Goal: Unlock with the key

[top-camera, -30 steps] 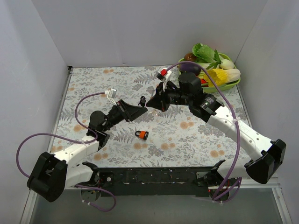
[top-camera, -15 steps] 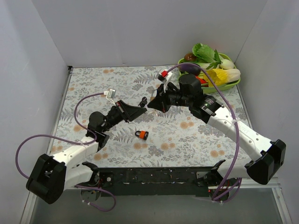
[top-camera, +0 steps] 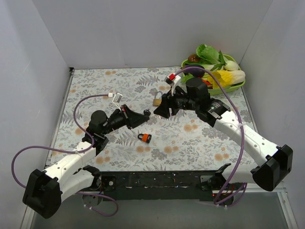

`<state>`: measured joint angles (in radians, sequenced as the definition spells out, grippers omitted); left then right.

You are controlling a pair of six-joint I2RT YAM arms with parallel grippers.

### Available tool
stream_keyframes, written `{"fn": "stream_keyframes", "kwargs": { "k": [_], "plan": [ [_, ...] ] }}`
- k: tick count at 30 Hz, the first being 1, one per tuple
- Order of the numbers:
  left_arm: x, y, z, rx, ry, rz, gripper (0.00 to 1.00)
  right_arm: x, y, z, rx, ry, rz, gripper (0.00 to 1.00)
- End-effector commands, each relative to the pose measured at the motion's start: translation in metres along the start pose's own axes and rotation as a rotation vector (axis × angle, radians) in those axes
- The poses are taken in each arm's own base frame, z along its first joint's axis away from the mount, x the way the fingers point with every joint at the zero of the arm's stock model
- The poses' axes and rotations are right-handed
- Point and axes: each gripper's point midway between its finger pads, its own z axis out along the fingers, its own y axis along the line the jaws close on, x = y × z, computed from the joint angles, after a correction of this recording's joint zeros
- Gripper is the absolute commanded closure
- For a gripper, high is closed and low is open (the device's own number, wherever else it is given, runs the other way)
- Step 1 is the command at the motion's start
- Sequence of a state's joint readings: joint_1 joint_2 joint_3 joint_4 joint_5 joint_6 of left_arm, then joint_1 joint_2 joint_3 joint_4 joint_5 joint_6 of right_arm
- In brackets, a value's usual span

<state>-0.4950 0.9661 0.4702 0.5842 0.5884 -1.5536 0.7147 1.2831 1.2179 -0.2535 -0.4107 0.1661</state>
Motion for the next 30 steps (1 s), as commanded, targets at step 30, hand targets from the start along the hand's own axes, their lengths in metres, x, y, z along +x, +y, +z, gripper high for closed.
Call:
{"fn": "stream_keyframes", "kwargs": {
  "k": [30],
  "plan": [
    [0.079,-0.028,-0.051,0.085,0.708,-0.005,1.0,0.049,0.09,-0.003,-0.582,0.13,-0.109,0.42]
  ]
}}
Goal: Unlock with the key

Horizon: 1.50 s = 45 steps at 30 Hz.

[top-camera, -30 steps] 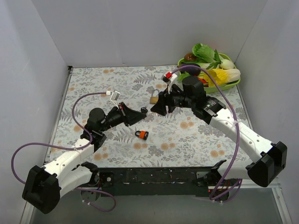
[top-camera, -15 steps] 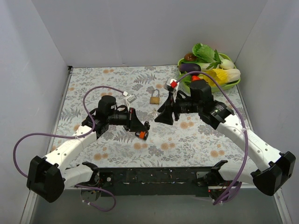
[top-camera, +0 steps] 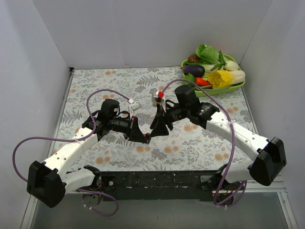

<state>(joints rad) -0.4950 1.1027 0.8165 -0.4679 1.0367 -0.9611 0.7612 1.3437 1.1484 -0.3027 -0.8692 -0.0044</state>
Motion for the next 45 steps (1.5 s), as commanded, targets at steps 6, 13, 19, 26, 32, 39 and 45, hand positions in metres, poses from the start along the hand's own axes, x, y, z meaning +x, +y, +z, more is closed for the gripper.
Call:
{"fn": "stream_keyframes", "kwargs": {
  "k": [6,13,19,26,32,39,45],
  "plan": [
    [-0.005,-0.027,-0.007,0.077,0.005,0.073,1.0,-0.007,0.019,0.016,-0.135,-0.028,-0.04,0.44],
    [-0.006,-0.03,-0.009,0.069,-0.001,0.083,1.0,0.002,0.018,0.027,-0.154,0.002,-0.02,0.49],
    [-0.008,-0.026,-0.01,0.042,-0.013,0.096,1.0,0.01,0.017,0.028,-0.151,0.025,-0.004,0.58],
    [-0.011,-0.026,-0.011,0.027,-0.023,0.11,1.0,0.013,0.018,0.028,-0.153,0.033,0.004,0.78],
    [-0.012,-0.021,-0.011,-0.003,-0.033,0.113,1.0,0.012,0.017,0.028,-0.146,0.031,0.001,0.99],
    [-0.025,-0.009,-0.013,-0.105,-0.096,0.135,0.52,0.014,0.019,0.026,-0.143,0.032,0.001,0.99],
    [-0.038,0.008,-0.025,-0.265,-0.202,0.153,0.02,0.011,-0.007,0.016,0.06,0.01,-0.007,0.99]
  ]
}}
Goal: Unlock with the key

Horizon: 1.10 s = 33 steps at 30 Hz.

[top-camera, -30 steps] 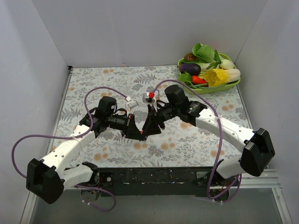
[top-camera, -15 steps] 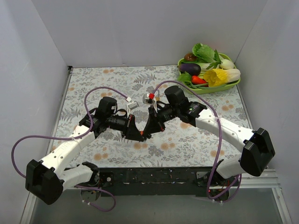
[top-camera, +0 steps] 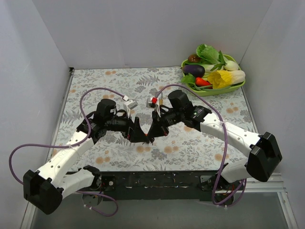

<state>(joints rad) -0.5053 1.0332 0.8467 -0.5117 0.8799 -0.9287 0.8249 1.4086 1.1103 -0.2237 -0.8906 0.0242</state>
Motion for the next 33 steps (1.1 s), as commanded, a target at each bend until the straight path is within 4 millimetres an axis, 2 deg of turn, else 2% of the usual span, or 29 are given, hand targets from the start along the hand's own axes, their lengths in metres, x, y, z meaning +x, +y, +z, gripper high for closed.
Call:
{"fn": "stream_keyframes", "kwargs": {
  "k": [1,2,6,7,9,10,11,12,13,14,15,17,21,23,26,27,28,33],
  "plan": [
    [-0.028,0.012,-0.015,-0.171,-0.147,0.054,0.02,-0.009,-0.017,-0.018,0.166,-0.044,-0.025,0.99],
    [-0.033,0.022,-0.02,-0.242,-0.186,0.049,0.02,-0.007,-0.021,-0.021,0.19,-0.048,-0.014,0.99],
    [-0.041,0.032,-0.035,-0.355,-0.328,-0.039,0.02,-0.009,-0.041,-0.046,0.335,-0.098,0.001,0.99],
    [-0.039,0.031,-0.038,-0.349,-0.39,-0.103,0.02,-0.01,-0.049,-0.055,0.375,-0.115,0.01,0.99],
    [-0.042,0.043,-0.043,-0.394,-0.494,-0.226,0.02,-0.01,-0.059,-0.069,0.464,-0.138,0.009,0.99],
    [-0.03,0.057,-0.042,-0.431,-0.52,-0.319,0.02,-0.012,-0.065,-0.077,0.504,-0.154,0.009,0.99],
    [-0.025,0.064,-0.042,-0.436,-0.576,-0.537,0.02,-0.011,-0.069,-0.082,0.535,-0.162,0.011,0.99],
    [-0.015,0.08,-0.041,-0.481,-0.605,-0.646,0.02,-0.012,-0.073,-0.09,0.588,-0.176,0.002,0.99],
    [-0.009,0.084,-0.036,-0.457,-0.617,-0.739,0.02,-0.013,-0.077,-0.097,0.616,-0.186,-0.003,0.99],
    [0.009,0.094,-0.028,-0.441,-0.618,-0.875,0.03,-0.015,-0.078,-0.1,0.636,-0.198,-0.013,0.99],
    [0.013,0.097,-0.025,-0.428,-0.629,-0.943,0.03,-0.016,-0.079,-0.107,0.672,-0.212,-0.021,0.99],
    [0.02,0.107,-0.023,-0.437,-0.663,-1.032,0.02,-0.019,-0.078,-0.112,0.695,-0.222,-0.038,0.99],
    [0.003,0.12,-0.036,-0.465,-0.826,-1.194,0.02,-0.02,-0.073,-0.124,0.749,-0.249,-0.06,0.99],
    [0.004,0.13,-0.038,-0.506,-0.862,-1.283,0.02,-0.016,-0.072,-0.128,0.769,-0.255,-0.061,0.99],
    [0.004,0.138,-0.024,-0.523,-0.841,-1.434,0.02,-0.015,-0.063,-0.135,0.783,-0.284,-0.081,0.99],
    [0.009,0.148,-0.014,-0.571,-0.806,-1.471,0.02,-0.016,-0.057,-0.14,0.792,-0.303,-0.093,0.99],
    [-0.001,0.142,-0.008,-0.56,-0.793,-1.471,0.02,-0.016,-0.055,-0.142,0.799,-0.313,-0.096,0.99],
    [-0.014,0.141,0.025,-0.629,-0.728,-1.475,0.02,-0.018,-0.038,-0.152,0.8,-0.358,-0.12,0.99]
  ]
}}
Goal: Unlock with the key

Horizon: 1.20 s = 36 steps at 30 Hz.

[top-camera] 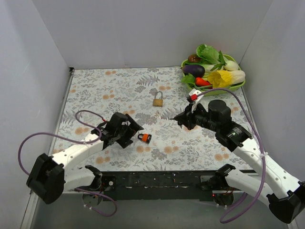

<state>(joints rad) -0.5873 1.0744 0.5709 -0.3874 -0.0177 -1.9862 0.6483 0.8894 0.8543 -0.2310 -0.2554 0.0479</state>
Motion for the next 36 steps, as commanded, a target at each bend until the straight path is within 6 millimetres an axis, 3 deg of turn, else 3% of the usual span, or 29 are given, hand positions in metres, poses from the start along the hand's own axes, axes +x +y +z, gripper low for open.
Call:
{"fn": "stream_keyframes", "kwargs": {
  "k": [1,3,8,11,14,18,22,26,30,36],
  "plan": [
    [0.002,-0.05,0.014,-0.021,-0.015,-0.492,0.02,-0.02,0.002,-0.013,0.014,-0.093,-0.021,0.99],
    [0.004,-0.065,0.018,-0.019,-0.007,-0.496,0.02,-0.02,0.004,-0.017,0.01,-0.108,-0.022,0.99],
    [0.021,-0.06,0.048,-0.132,0.024,-0.543,0.02,-0.023,0.002,-0.025,0.038,-0.13,-0.032,0.99],
    [0.027,-0.065,0.054,-0.174,0.02,-0.538,0.02,-0.025,0.003,-0.033,0.043,-0.151,-0.039,0.99],
    [0.033,-0.07,0.054,-0.196,0.023,-0.546,0.02,-0.025,0.004,-0.037,0.049,-0.165,-0.046,0.99],
    [0.048,-0.055,0.061,-0.287,0.05,-0.588,0.02,-0.024,0.002,-0.041,0.063,-0.173,-0.053,0.99],
    [0.061,-0.051,0.06,-0.332,0.054,-0.614,0.02,-0.021,0.002,-0.045,0.07,-0.178,-0.057,0.99],
    [0.057,-0.058,0.053,-0.322,0.016,-0.628,0.02,-0.021,0.002,-0.049,0.075,-0.192,-0.055,0.99],
    [0.052,-0.048,0.049,-0.359,-0.027,-0.649,0.02,-0.019,0.003,-0.052,0.075,-0.196,-0.057,0.99],
    [0.054,-0.032,0.059,-0.413,-0.048,-0.776,0.02,-0.022,0.002,-0.058,0.091,-0.218,-0.059,0.99]
  ]
}}
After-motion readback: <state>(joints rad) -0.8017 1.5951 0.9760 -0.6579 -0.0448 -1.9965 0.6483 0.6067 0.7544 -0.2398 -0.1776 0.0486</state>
